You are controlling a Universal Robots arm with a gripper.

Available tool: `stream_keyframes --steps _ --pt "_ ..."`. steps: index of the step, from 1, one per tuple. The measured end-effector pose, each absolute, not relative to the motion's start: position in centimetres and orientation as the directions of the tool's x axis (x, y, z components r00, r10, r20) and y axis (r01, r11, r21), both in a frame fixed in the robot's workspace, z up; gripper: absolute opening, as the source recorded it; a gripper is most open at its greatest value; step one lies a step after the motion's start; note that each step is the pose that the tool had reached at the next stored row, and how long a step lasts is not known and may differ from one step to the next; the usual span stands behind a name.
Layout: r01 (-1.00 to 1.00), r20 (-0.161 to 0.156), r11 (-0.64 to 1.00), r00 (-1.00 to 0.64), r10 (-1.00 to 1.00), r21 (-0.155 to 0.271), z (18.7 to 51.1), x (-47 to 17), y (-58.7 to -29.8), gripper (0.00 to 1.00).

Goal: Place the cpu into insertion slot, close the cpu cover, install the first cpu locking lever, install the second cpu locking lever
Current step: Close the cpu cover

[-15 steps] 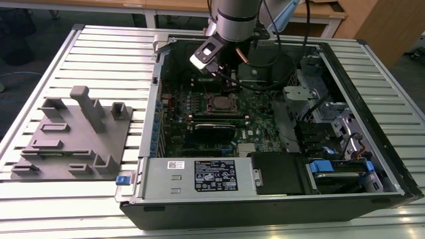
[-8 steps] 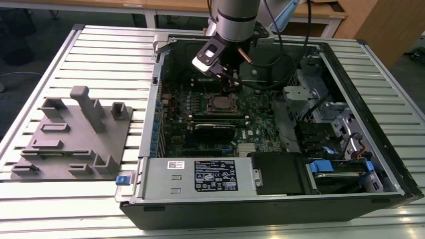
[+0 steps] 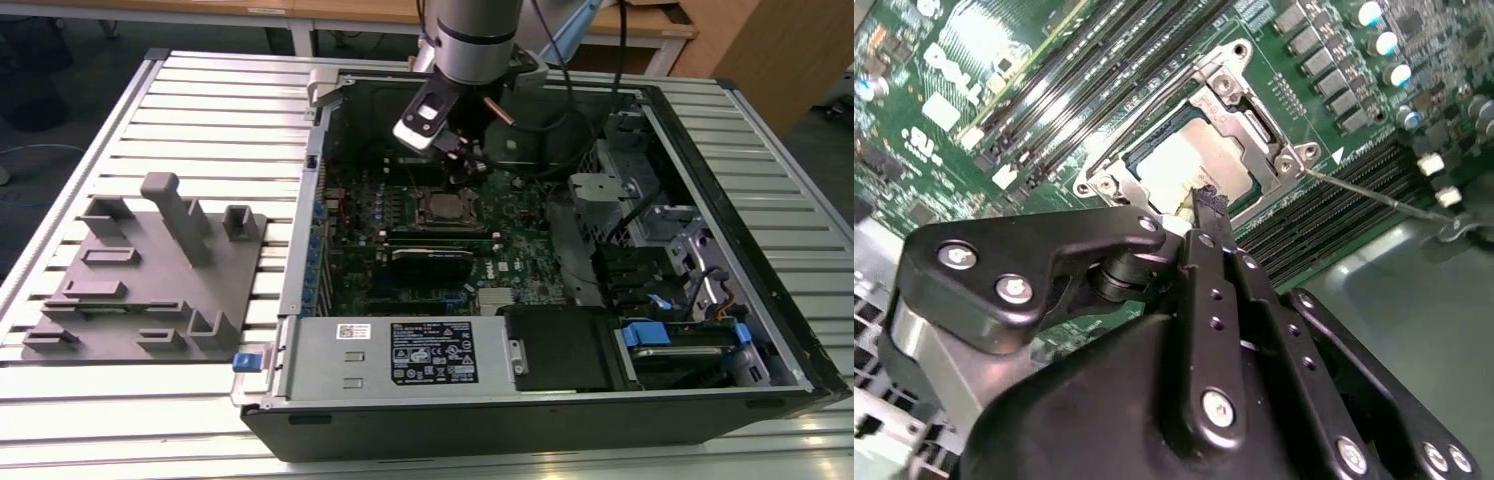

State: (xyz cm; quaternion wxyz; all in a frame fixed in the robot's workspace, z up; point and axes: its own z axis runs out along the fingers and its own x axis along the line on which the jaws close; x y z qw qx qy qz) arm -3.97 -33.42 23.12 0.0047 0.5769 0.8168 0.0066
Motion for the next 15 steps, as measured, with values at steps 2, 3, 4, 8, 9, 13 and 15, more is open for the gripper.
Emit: stream_keyframes --steps 2,3,4,8,9,13,15 --pt "0.930 0.000 0.368 -0.368 0.930 0.016 23.10 -3.97 -33.42 0.10" --pt "0.923 0.000 0.384 -0.384 0.923 0.016 23.09 -3.96 -33.42 0.10" --pt "0.916 0.000 0.400 -0.400 0.916 0.016 23.09 -3.96 -33.42 0.10" --pt "0.886 0.000 0.463 -0.463 0.886 0.016 23.07 -3.97 -33.42 0.10" --pt "0.878 0.000 0.479 -0.479 0.878 0.016 23.06 -3.96 -33.42 0.10" --pt "0.843 0.000 0.538 -0.538 0.843 0.016 23.04 -3.96 -33.42 0.10" --pt "0.823 0.000 0.568 -0.568 0.823 0.016 23.03 -3.96 -33.42 0.10"
